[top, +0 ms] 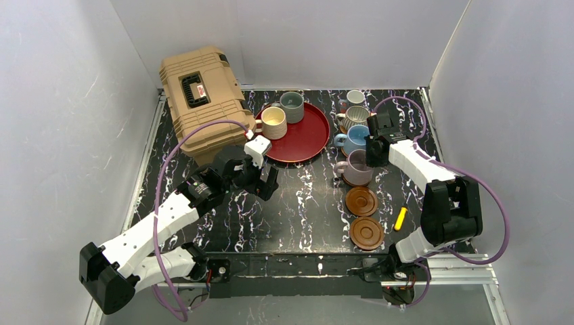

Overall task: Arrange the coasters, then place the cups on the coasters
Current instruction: Place the cup on the coaster, then pick up the cup from the tray.

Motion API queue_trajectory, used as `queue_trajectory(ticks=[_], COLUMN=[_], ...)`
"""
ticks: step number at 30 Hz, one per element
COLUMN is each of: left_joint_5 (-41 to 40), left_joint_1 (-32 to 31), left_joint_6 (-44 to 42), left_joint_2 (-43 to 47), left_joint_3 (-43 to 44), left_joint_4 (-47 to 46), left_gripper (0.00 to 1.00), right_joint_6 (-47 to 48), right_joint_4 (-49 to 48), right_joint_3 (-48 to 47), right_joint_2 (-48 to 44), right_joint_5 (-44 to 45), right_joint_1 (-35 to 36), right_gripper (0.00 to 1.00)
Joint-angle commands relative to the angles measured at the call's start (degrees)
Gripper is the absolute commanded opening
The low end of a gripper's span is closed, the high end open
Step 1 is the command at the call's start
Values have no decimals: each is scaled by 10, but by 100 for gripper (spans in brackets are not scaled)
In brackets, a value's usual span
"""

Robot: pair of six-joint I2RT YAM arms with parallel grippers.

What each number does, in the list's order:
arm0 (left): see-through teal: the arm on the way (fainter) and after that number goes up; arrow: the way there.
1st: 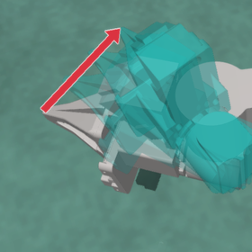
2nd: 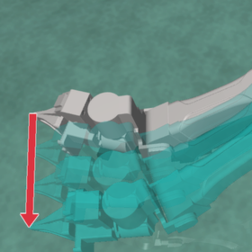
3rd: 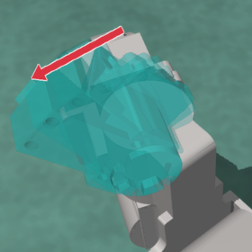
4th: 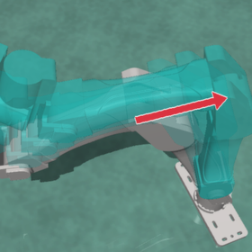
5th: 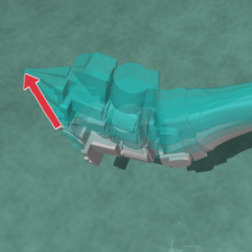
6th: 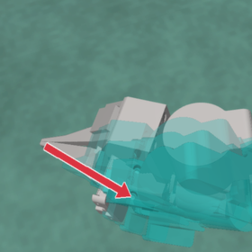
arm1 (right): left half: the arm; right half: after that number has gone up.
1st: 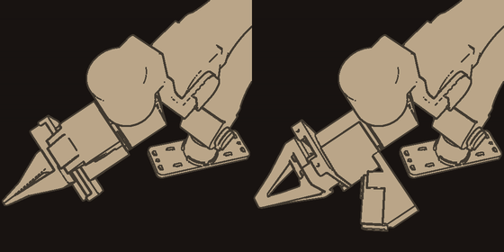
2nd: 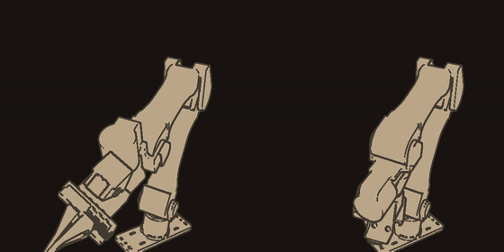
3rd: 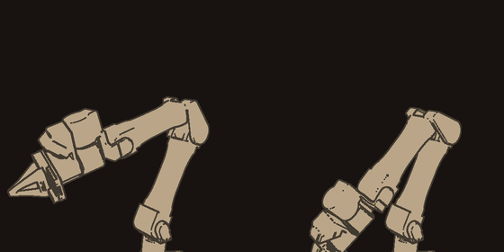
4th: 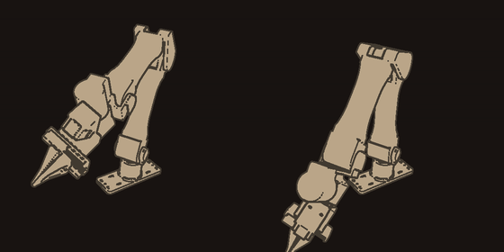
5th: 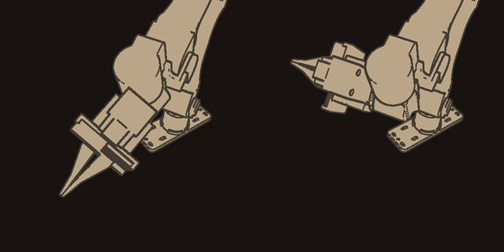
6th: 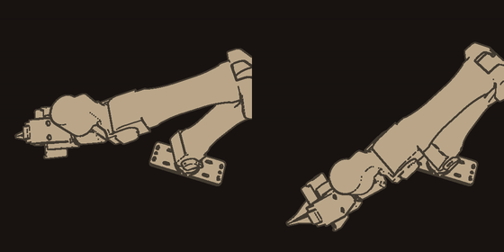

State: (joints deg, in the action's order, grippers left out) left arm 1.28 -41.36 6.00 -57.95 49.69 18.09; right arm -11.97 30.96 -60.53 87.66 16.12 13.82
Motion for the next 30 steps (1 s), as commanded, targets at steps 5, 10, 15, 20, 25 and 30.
queue_trajectory(ticks=[5,10,15,20,25,30], left_joint_5=[1,1,1,-1,4,-27], left_joint_1=[1,2,1,1,2,5], left_joint_6=[-6,-5,-5,5,26,1], left_joint_2=[1,1,4,-8,-70,-187], left_joint_3=[25,25,25,50,140,267], left_joint_4=[6,6,5,-6,14,78], left_gripper=[98,98,98,98,98,98], right_joint_6=[0,-1,-11,-31,-32,-29], right_joint_4=[-31,-19,9,45,75,99], right_joint_3=[-5,-13,-28,-38,-53,-67], right_joint_2=[-10,-16,-40,-85,-141,-188], right_joint_5=[7,10,16,11,1,-2], right_joint_1=[-3,-3,-3,-3,-3,-3], right_gripper=[36,47,58,71,80,85])
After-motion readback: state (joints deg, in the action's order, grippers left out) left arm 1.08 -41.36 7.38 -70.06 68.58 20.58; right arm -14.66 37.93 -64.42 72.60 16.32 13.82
